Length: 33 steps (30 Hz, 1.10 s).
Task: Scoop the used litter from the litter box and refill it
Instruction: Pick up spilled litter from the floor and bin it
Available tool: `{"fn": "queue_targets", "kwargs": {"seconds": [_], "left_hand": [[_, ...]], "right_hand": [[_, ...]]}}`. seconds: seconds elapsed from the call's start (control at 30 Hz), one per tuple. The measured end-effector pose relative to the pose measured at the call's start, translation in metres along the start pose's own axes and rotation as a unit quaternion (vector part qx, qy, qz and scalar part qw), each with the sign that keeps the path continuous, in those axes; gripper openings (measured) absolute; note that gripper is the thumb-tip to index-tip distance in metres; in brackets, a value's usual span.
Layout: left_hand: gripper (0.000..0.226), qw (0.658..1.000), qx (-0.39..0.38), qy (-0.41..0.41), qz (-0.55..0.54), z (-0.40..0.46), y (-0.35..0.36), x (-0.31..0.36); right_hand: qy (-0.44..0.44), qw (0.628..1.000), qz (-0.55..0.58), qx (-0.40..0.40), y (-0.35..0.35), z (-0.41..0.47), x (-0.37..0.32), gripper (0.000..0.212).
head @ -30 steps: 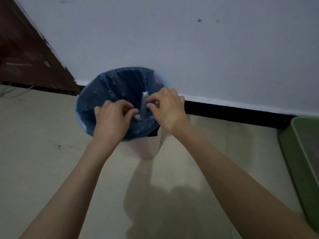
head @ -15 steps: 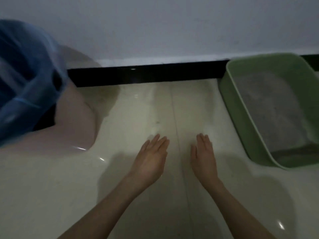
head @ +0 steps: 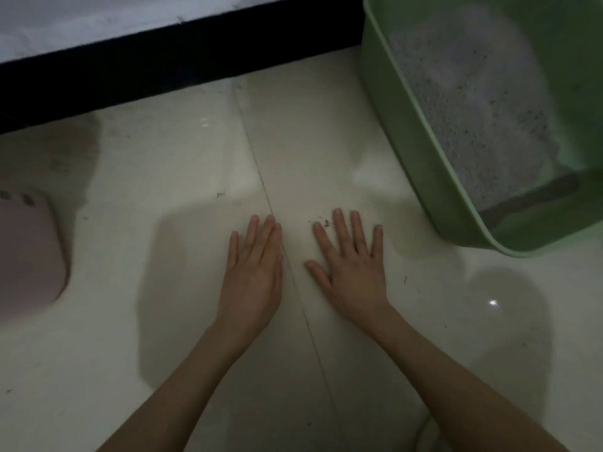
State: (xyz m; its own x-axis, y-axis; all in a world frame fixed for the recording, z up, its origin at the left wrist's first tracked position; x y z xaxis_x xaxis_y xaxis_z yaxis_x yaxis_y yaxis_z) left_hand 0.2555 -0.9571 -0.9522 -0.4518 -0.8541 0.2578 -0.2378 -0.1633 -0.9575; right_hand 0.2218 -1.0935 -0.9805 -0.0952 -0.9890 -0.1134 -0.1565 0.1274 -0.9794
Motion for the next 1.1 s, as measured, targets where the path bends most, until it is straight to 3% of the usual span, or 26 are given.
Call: {"fn": "queue_targets", "kwargs": {"seconds": [0.3,0.7,0.9,1.0,1.1], "left_hand": [[0.054,0.996,0.03,-0.056,-0.068,-0.003,-0.007,-0.012],[0.041,0.995,0.082,0.059,-0.025,0.036,-0.003,0.026],[0.063,0.994,0.053,-0.024,-0.091,0.068,0.004,0.025],[0.055,0.991,0.05,-0.046,-0.114,0.076,0.006,0.022],[0.039,0.987,0.071,-0.055,-0.133,0.082,0.005,0.02]], "right_hand": [[-0.02,1.0,-0.01,0.013,-0.004,0.01,0.001,0.062],[-0.072,0.996,-0.016,0.043,-0.005,-0.012,0.019,0.057],[-0.066,0.988,0.084,0.116,-0.012,-0.009,0.027,0.049],[-0.003,0.964,0.205,0.168,-0.023,-0.007,0.045,0.046],[0.057,0.949,0.237,0.2,-0.03,-0.001,0.058,0.04]]}}
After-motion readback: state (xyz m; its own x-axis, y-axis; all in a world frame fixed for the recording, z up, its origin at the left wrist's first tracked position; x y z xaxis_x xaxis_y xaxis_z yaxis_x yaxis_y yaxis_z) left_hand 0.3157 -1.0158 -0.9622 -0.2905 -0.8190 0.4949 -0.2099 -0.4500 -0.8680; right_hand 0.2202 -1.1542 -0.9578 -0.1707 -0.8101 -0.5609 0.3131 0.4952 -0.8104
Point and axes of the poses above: each hand's wrist, its own z-axis towards the middle knuckle, its own y-axis out of the palm, x = y × z, the point moved 7 cm from there along z, towards the middle knuckle, and after that the axes turned 1 degree about z, right-handed, at the moved point
